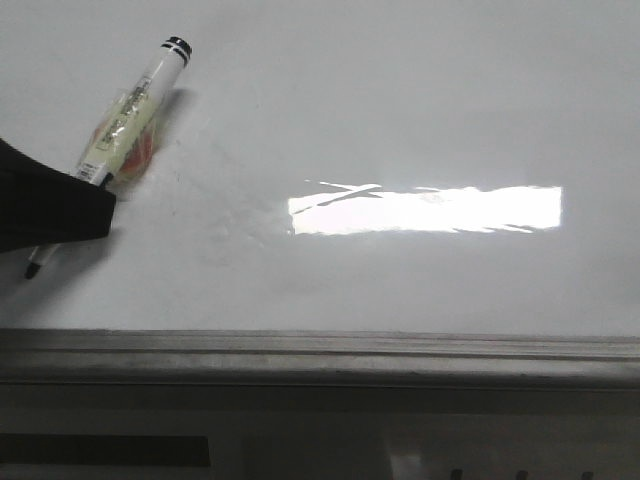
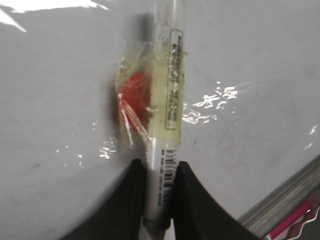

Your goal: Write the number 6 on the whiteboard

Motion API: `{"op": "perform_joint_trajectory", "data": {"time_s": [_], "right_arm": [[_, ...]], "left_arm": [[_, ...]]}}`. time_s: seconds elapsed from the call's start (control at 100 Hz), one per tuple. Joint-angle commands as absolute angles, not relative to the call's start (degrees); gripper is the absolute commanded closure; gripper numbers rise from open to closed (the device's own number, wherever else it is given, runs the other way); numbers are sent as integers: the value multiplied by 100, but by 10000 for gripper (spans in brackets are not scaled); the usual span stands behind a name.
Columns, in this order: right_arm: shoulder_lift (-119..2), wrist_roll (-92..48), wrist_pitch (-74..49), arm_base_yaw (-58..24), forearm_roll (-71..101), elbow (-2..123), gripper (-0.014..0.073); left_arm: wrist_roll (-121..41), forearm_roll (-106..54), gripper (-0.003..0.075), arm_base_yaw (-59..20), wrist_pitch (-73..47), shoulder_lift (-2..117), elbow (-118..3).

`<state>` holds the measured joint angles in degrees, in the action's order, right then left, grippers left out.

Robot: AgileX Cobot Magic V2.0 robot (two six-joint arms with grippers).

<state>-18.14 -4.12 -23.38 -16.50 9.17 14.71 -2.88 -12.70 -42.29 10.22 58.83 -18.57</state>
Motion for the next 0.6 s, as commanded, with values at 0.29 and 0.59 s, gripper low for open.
{"op": "perform_joint_trajectory", "data": {"time_s": [0.29, 0.59], "right_arm": [[-3583, -754, -1868, -3962, 890, 2965, 338], [-4684, -754, -1051, -5182, 925, 3657, 333]], "left_arm": [[-300, 266, 740, -4697, 1353, 5485, -1938], [-300, 1162, 741, -5467, 2128, 5488, -1938]]}}
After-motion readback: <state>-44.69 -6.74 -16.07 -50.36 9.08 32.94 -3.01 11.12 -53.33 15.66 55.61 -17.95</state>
